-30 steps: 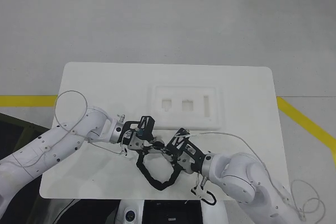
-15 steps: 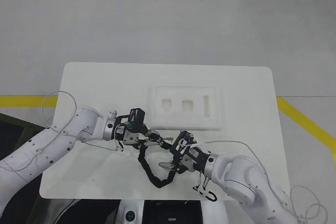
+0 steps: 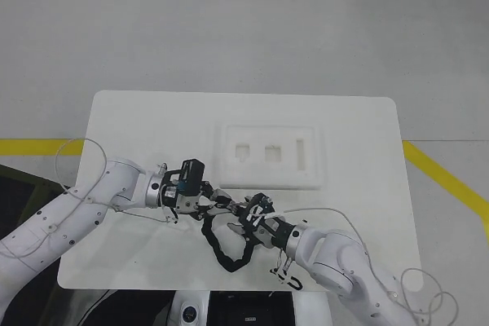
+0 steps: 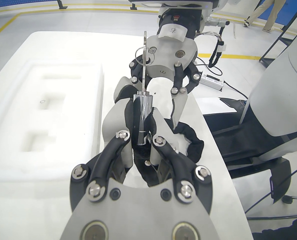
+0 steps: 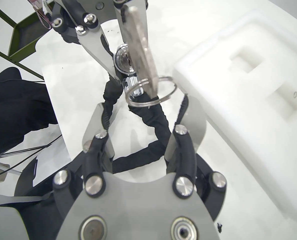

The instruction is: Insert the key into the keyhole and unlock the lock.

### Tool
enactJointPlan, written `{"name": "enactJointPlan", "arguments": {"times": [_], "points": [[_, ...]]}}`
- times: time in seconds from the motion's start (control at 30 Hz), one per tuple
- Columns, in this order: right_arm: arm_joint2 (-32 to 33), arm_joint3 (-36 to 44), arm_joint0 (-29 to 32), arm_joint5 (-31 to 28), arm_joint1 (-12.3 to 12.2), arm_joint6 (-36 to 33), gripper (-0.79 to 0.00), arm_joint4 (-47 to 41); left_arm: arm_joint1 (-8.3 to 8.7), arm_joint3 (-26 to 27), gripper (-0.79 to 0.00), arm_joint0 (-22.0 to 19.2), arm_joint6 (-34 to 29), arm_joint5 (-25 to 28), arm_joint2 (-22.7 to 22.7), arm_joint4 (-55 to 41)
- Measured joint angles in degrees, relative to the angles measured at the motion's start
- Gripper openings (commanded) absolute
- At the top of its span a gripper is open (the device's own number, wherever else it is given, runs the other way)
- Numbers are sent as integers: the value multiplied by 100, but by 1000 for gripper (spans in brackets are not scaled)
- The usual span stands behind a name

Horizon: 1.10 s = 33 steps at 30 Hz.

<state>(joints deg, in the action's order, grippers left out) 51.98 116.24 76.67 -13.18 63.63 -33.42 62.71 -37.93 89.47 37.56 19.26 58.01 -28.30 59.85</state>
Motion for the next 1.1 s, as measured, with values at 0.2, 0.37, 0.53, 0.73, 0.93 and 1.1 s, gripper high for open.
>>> {"name": "enactJointPlan", "arguments": {"times": [0.2, 0.37, 0.53, 0.73, 0.93, 1.1], "points": [[-33, -51, 3, 39, 28, 97, -785, 31, -18, -35, -785, 136, 101, -1, -135, 32], [38, -44, 42, 149, 31, 49, -785, 106, -14, -83, -785, 246, 235, -1, -256, 102], [179, 65, 108, 319, 18, -167, -785, 234, 25, -153, -785, 387, 360, -1, -456, 178], [359, 216, 188, 593, 7, -519, -785, 338, 92, -347, -785, 642, -109, -284, -700, 84], [380, 166, 151, 607, 17, -998, -600, 267, 139, -381, -785, 881, -1121, -817, -883, -274], [352, 87, 98, 645, 37, -1250, -505, 258, 209, -163, -785, 1057, -2089, -1293, -1114, -690]]}}
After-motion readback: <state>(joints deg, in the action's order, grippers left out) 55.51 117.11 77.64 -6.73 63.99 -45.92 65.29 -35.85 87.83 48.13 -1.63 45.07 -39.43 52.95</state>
